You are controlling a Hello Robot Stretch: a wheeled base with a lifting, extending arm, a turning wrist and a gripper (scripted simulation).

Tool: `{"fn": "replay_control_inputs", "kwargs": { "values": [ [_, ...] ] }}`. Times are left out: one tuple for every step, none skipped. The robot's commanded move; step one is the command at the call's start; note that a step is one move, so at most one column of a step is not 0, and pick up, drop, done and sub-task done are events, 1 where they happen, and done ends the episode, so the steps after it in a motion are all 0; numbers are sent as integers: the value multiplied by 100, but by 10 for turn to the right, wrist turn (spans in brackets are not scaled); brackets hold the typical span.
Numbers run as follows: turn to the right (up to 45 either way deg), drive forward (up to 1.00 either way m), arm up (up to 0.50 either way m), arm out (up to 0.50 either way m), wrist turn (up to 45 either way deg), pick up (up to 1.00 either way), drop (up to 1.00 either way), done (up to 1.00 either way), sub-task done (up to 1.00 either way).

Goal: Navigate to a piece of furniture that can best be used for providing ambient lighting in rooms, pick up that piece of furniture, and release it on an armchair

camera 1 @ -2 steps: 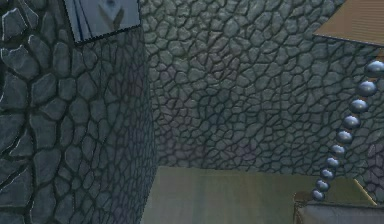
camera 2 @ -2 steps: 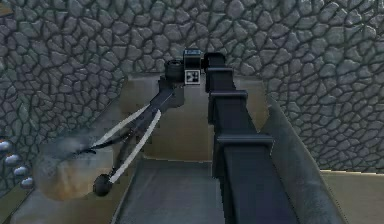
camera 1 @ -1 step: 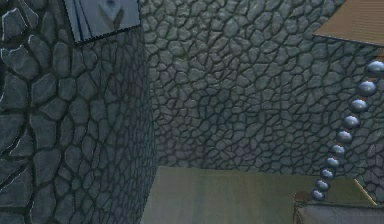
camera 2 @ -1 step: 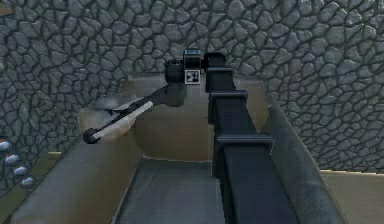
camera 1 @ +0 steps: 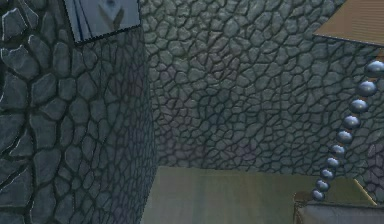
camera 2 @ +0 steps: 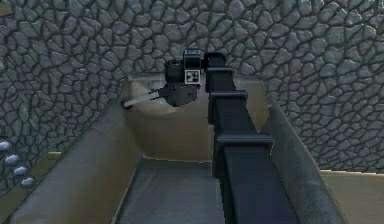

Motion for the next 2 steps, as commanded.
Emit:
{"fn": "replay_control_inputs", "kwargs": {
  "values": [
    [0, 0, 0, 0, 390, 0, 0, 0, 0],
    [0, 0, -26, 0, 0, 0, 0, 0, 0]
  ]
}}
